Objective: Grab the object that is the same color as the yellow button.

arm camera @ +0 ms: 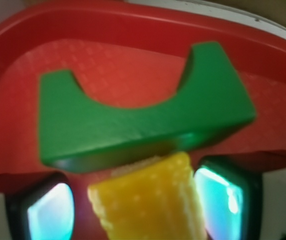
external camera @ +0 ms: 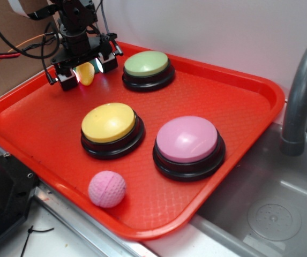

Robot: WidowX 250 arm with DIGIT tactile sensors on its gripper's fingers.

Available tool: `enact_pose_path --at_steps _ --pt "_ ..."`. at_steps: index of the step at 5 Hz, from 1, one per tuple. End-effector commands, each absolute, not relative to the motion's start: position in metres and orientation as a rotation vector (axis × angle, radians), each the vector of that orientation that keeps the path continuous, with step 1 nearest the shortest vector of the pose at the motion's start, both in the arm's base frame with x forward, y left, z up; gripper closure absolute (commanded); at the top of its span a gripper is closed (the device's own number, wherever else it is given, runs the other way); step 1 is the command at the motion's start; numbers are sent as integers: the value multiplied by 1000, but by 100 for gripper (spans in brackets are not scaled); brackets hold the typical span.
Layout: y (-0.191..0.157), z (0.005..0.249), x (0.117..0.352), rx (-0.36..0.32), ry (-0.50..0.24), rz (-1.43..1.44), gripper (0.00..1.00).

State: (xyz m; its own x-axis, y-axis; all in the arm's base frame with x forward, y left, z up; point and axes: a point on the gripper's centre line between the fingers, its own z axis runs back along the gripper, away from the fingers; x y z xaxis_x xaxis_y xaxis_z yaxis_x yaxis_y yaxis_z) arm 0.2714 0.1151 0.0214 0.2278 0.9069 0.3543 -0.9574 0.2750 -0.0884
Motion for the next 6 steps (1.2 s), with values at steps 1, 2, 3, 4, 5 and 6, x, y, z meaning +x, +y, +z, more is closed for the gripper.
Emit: enact_pose_path --at_steps 1,2,3,4,5,6 --pt "123 45 268 118 -405 1283 100" --pt "113 79 259 38 -348 1141 100" --pt "106 113 245 -55 -288 965 100" --pt "89 146 229 -76 -225 719 100" --pt "68 165 215 -88 -209 512 100" --pt "54 181 200 -106 -224 380 100"
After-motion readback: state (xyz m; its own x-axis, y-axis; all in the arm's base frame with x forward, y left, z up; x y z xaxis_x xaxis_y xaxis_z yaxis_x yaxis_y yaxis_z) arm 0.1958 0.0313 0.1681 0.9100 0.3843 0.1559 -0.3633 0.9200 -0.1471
